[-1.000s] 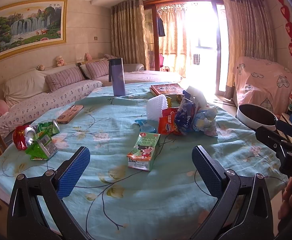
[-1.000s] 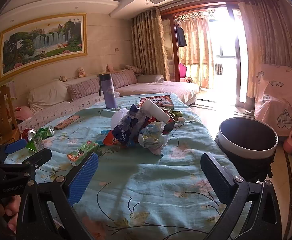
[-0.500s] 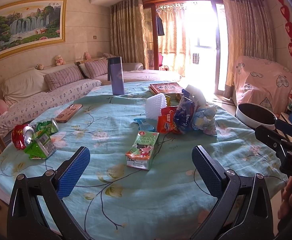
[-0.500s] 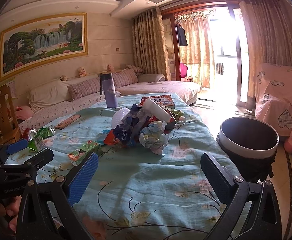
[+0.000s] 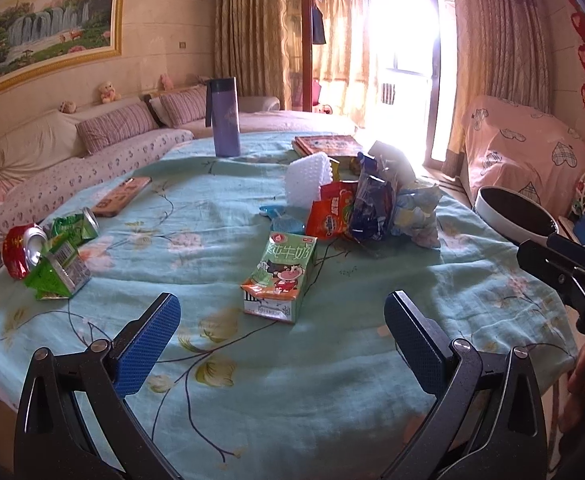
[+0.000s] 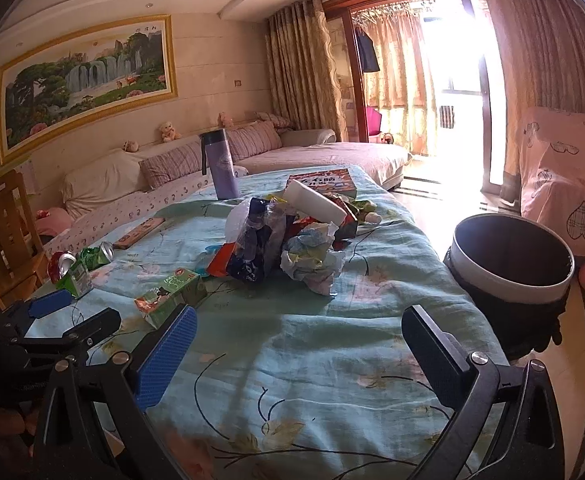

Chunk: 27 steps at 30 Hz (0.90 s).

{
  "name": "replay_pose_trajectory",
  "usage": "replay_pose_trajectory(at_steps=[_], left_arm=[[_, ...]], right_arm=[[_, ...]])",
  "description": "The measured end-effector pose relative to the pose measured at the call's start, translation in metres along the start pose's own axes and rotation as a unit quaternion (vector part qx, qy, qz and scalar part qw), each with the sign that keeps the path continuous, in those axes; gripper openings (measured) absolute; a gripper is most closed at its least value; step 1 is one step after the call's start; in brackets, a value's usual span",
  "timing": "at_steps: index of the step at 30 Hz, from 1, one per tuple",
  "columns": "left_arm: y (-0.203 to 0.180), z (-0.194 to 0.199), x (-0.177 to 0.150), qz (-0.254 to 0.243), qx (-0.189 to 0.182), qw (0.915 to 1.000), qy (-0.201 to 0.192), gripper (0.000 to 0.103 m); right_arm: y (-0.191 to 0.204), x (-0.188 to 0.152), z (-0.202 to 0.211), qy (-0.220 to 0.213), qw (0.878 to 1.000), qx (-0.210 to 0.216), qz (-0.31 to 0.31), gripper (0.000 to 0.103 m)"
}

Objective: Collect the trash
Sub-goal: 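Grasp the green milk carton with the left tool while the right tool grasps crumpled tissue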

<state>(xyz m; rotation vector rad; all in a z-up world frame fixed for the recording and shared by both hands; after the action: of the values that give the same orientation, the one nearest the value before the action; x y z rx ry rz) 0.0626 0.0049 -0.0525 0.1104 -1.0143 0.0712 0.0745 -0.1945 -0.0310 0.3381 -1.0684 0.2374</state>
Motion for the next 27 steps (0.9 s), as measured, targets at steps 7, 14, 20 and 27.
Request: replay_pose_trajectory(at_steps=[7,14,20,27], left_arm=[[0.002,-0.039,0.007,-0.01,-0.003,0.9987,0.049,0.103],[0.004,-0.076,0.012,-0.005,-0.008,0.9958,0.091,0.103],[0.002,-0.099,0.017,-0.012,-0.013,0.9934,0.113,0.099],[-0.003,-0.115,0.011,-0.013,-0.04,0.9883,0.146,0.064]], right_arm=[[-0.012,0.008,-0.038,0.038,0.999,0.026,-0.017,0.102],[-0.027,0.013,-0.084,0.095,0.994,0.041,-0.045,0.086],[-0.041,0.032,-0.111,0.106,0.991,0.045,-0.065,0.082],[-0.05,0.037,-0.145,0.137,0.987,0.045,-0.067,0.036]])
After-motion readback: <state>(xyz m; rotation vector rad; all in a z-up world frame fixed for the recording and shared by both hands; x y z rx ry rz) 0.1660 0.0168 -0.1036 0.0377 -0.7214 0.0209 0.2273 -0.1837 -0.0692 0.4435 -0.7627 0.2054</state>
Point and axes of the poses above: each gripper's, at about its wrist camera, not at the fingertips, and z roughly against the way its jaws point, y to its left, x to its top, the point moved 5 cm from there along -z, roughly the way its jaws point, and after that the axes turned 6 degrees about x, right-handed, at the moved point
